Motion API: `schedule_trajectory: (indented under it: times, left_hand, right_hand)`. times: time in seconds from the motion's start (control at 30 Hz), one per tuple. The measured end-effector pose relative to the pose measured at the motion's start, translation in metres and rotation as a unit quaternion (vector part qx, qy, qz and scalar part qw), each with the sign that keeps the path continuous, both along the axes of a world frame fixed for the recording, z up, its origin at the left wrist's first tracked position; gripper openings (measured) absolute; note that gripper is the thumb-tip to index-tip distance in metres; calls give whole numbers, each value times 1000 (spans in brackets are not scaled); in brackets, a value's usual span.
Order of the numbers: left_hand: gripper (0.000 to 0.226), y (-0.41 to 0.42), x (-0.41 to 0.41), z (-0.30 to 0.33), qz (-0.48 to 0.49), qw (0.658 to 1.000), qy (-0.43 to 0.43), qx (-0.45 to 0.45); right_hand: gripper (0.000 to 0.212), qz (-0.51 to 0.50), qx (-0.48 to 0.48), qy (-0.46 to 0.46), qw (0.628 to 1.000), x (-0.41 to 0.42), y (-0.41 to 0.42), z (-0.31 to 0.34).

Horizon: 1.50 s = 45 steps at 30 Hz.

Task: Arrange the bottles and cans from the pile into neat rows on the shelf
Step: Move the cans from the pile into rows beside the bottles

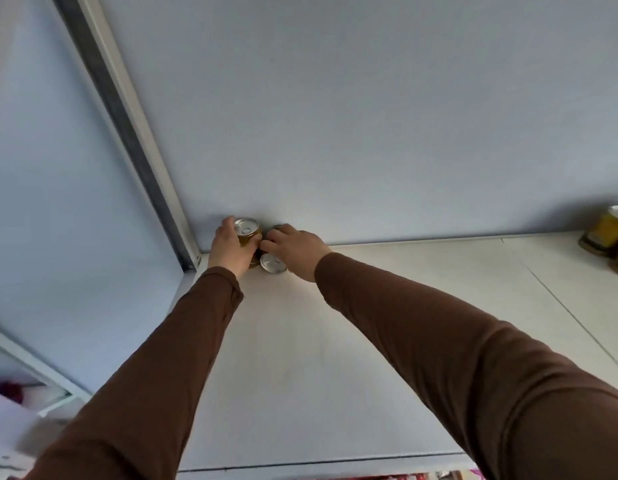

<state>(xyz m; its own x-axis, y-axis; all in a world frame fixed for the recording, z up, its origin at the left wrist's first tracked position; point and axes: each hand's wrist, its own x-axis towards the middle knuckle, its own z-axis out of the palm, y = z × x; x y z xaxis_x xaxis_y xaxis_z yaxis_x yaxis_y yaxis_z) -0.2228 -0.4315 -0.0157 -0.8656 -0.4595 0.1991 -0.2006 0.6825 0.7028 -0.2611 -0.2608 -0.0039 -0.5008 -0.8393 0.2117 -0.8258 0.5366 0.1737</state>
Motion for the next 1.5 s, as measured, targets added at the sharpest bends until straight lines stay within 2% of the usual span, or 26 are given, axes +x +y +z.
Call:
schedule_trajectory:
  times: [0.17, 0.2, 0.27, 0.33, 0.43, 0.53, 0.63, 0.8, 1.0, 1.17, 1.27, 1.37, 1.5]
  left_hand:
    - [56, -7, -2, -7, -25, 999, 27, 28]
    - [56, -7, 0, -8, -30, 999, 28, 30]
    - [58, -4, 7, -8, -54, 997, 25, 43]
    - [58, 4, 17, -10, -93, 993, 29, 70]
    - [57, 30, 40, -14, -157, 982, 36, 96]
    - [55, 63, 61, -12, -220, 966, 39, 129]
    - [62, 94, 78, -11, -278, 946, 23, 165]
    - [75, 133, 99, -14, -329, 926, 0, 184]
    - [64, 152, 103, -18, -349, 918, 5, 186]
    - [82, 156, 109, -32, -334, 926, -19, 173]
    - [77, 159, 112, -43, -315, 936, -31, 154]
    - [69, 166, 111, -47, -296, 947, -14, 121]
    - [68, 171, 109, -51, -280, 954, -7, 111]
  right_hand:
    - [46, 19, 33, 71, 997, -2, 0, -4]
    - [48, 14, 24, 61, 998, -2, 5, -2]
    - [55, -30, -60, -26, 997, 3, 22, 3]
    - [57, -90, -186, -136, 969, 11, 48, 5]
    - [50, -167, -336, -246, 894, 31, 93, 4]
    - [50, -227, -393, -303, 838, 54, 135, 0]
    - [53, -272, -407, -303, 817, 81, 169, -3]
    - [59, -314, -410, -253, 818, 118, 199, -8]
    - [57, -324, -424, -231, 814, 132, 211, -14]
    - [65, -319, -398, -262, 819, 132, 219, -9]
    - [78, -316, -391, -278, 819, 127, 227, 2]
    - [76, -303, -367, -303, 826, 122, 229, 5]
    - [76, -296, -325, -308, 844, 122, 221, -1]
